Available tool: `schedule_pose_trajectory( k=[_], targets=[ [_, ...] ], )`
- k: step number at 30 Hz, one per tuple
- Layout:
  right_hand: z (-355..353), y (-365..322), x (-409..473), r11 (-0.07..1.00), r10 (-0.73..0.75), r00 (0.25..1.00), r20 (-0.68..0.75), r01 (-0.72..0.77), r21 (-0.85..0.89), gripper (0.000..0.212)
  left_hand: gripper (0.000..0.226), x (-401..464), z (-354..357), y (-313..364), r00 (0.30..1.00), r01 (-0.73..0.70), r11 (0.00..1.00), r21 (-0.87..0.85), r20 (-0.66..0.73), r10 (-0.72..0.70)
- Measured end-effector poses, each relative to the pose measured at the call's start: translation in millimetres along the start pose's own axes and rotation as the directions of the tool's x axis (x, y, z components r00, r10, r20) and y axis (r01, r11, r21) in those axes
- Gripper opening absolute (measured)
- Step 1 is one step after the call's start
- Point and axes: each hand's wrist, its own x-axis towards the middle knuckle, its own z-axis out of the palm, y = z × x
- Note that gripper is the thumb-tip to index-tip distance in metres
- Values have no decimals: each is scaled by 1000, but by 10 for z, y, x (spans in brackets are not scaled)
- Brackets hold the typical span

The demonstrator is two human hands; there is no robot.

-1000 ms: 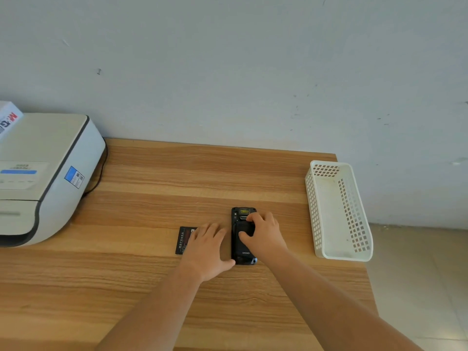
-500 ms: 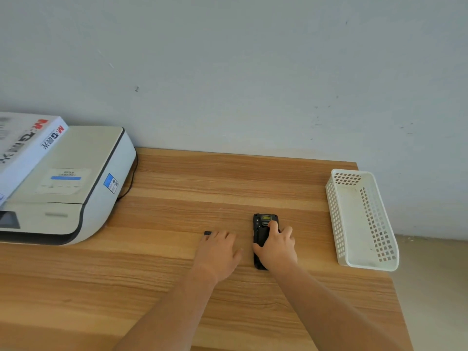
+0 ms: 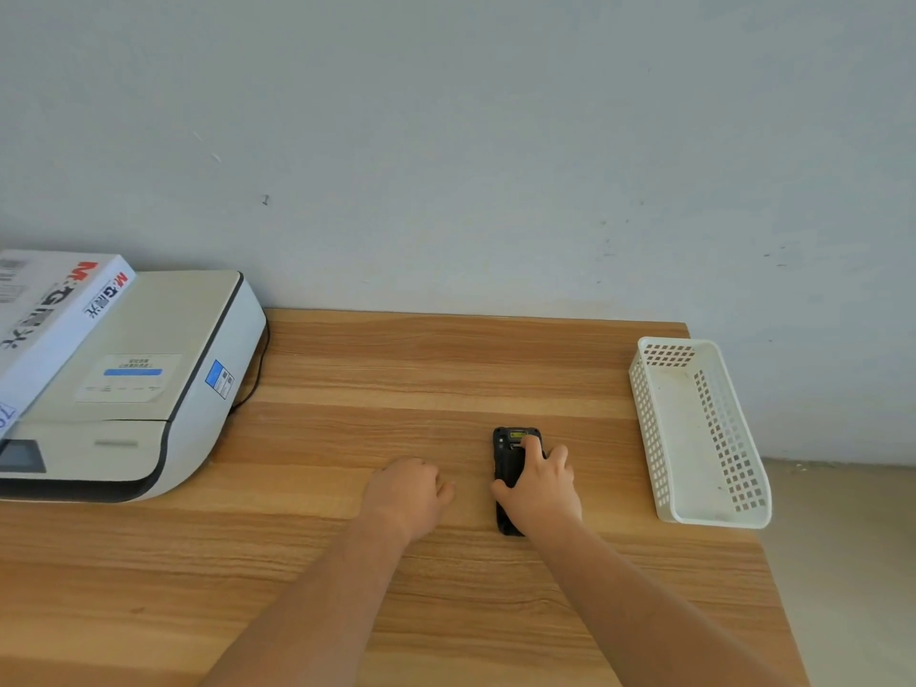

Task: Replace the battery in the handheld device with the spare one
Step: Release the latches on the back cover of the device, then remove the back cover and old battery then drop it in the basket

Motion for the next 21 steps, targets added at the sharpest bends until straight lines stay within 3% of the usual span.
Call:
schedule_pose_trajectory(
  k=[12, 21],
  targets=[
    [-534, 436, 13, 999, 44, 995, -95, -43, 11, 54, 35, 51, -171, 204, 996, -37, 999, 14, -75, 38],
    [-492, 735, 36, 996, 87, 995, -46, -89, -32, 58, 38, 69, -26, 258, 999, -24, 999, 46, -38, 25]
  ],
)
